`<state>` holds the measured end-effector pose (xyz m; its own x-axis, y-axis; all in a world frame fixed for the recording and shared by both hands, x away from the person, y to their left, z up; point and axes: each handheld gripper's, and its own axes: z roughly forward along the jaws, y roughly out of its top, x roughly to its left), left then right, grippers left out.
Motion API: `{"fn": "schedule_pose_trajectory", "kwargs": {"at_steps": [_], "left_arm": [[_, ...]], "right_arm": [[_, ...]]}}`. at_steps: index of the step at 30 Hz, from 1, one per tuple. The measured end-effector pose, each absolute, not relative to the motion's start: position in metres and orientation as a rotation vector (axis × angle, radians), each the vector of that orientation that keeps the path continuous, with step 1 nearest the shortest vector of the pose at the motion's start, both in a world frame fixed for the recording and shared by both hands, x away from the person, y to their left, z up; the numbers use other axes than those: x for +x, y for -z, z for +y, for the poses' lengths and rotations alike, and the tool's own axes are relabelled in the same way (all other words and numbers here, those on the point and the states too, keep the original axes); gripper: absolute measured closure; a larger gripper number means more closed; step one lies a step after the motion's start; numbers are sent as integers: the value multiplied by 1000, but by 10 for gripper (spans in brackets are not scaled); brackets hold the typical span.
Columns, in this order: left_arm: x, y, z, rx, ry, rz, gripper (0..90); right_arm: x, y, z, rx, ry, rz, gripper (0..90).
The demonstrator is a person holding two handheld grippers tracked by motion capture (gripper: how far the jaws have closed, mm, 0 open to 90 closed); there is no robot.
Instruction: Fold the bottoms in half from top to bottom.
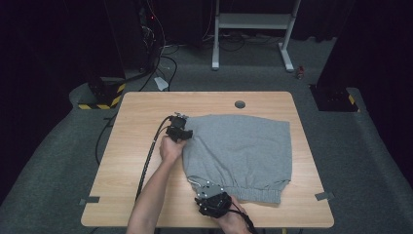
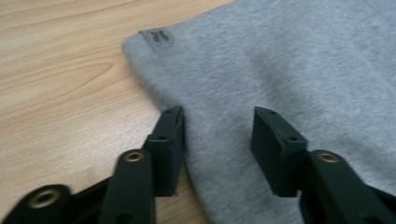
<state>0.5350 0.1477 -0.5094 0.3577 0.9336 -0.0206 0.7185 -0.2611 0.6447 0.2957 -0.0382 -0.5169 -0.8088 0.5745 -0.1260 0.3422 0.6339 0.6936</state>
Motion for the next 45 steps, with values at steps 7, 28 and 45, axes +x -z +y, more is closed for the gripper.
{"fn": "schedule_pose_trajectory", "kwargs": {"at_steps": [7, 28, 45], "left_arm": [[537, 509, 148, 2044, -435, 1434, 835], [537, 464, 178, 1799, -281, 1403, 865], [516, 448, 264, 1677, -305, 1483, 870]], "right_arm": [[296, 517, -43, 766, -946, 2508, 535], [294, 499, -46, 674, -989, 2565, 844], [303, 473, 1, 543, -1094, 2703, 847]]}}
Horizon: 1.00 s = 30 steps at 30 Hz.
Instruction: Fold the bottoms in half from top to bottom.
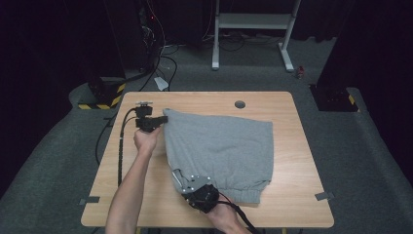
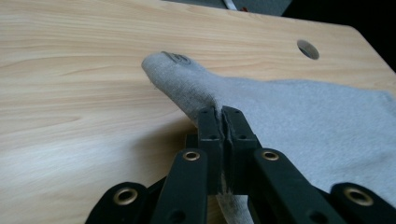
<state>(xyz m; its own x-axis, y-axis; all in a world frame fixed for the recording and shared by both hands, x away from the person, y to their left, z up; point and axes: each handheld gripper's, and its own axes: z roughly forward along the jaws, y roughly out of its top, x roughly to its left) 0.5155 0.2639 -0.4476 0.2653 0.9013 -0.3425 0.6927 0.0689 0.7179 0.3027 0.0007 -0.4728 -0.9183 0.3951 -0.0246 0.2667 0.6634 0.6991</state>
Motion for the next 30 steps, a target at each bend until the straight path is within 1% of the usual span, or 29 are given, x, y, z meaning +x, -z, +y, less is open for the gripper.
{"fn": "schedule_pose_trajectory", "kwargs": {"at_steps": [1, 2, 3, 7, 12, 17, 23, 30], "left_arm": [[509, 440, 275, 1667, -325, 1483, 871], [509, 440, 275, 1667, -325, 1483, 871], [503, 430, 286, 1634, -333, 1480, 871], [494, 417, 301, 1607, -368, 1478, 872], [491, 415, 302, 1612, -371, 1470, 872], [497, 420, 291, 1630, -346, 1444, 871], [505, 423, 266, 1643, -313, 1411, 871], [512, 418, 246, 1683, -317, 1364, 871]], "right_arm": [[302, 469, 9, 523, -1118, 2715, 847], [302, 469, 9, 523, -1118, 2715, 847], [301, 464, 16, 501, -1145, 2717, 848], [298, 452, 27, 455, -1209, 2703, 847], [297, 448, 31, 444, -1245, 2701, 847], [297, 454, 24, 488, -1259, 2698, 847], [296, 457, 9, 546, -1266, 2664, 846], [292, 456, -7, 583, -1285, 2623, 846]]}}
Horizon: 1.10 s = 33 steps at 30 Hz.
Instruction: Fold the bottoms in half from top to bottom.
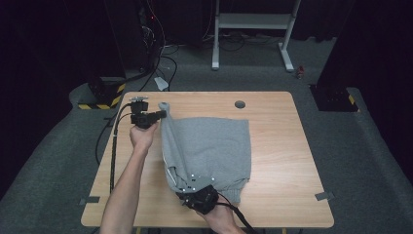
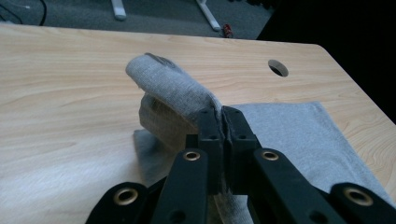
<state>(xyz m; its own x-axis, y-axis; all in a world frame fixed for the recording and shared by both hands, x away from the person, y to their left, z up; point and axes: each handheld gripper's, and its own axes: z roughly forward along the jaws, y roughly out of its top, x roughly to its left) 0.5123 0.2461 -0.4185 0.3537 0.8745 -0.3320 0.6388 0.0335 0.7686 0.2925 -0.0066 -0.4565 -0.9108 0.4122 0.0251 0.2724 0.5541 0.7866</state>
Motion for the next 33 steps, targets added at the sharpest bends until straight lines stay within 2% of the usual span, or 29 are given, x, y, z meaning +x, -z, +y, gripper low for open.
{"fn": "schedule_pose_trajectory", "kwargs": {"at_steps": [33], "left_arm": [[531, 404, 179, 1760, -279, 1240, 871]], "right_arm": [[280, 453, -72, 744, -1301, 2473, 846]]}}
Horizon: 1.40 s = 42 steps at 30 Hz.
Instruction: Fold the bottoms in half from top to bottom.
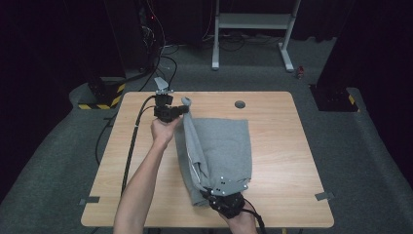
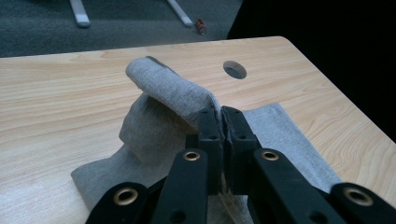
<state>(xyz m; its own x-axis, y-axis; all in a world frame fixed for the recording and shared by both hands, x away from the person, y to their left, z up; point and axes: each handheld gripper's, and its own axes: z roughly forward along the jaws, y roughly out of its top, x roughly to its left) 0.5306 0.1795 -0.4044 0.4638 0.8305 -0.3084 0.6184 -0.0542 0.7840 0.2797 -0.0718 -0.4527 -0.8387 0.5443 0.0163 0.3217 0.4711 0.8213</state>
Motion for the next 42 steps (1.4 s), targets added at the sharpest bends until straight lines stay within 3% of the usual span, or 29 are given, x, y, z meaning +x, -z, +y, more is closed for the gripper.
{"fn": "schedule_pose_trajectory", "kwargs": {"at_steps": [10, 27, 42], "left_arm": [[534, 400, 164, 1789, -290, 1200, 870], [542, 402, 103, 1840, -284, 1117, 869], [549, 430, 48, 1918, -272, 1090, 867]], "right_arm": [[275, 452, -85, 784, -1318, 2432, 845], [264, 455, -122, 878, -1302, 2346, 844], [261, 477, -150, 1002, -1224, 2335, 837]]}}
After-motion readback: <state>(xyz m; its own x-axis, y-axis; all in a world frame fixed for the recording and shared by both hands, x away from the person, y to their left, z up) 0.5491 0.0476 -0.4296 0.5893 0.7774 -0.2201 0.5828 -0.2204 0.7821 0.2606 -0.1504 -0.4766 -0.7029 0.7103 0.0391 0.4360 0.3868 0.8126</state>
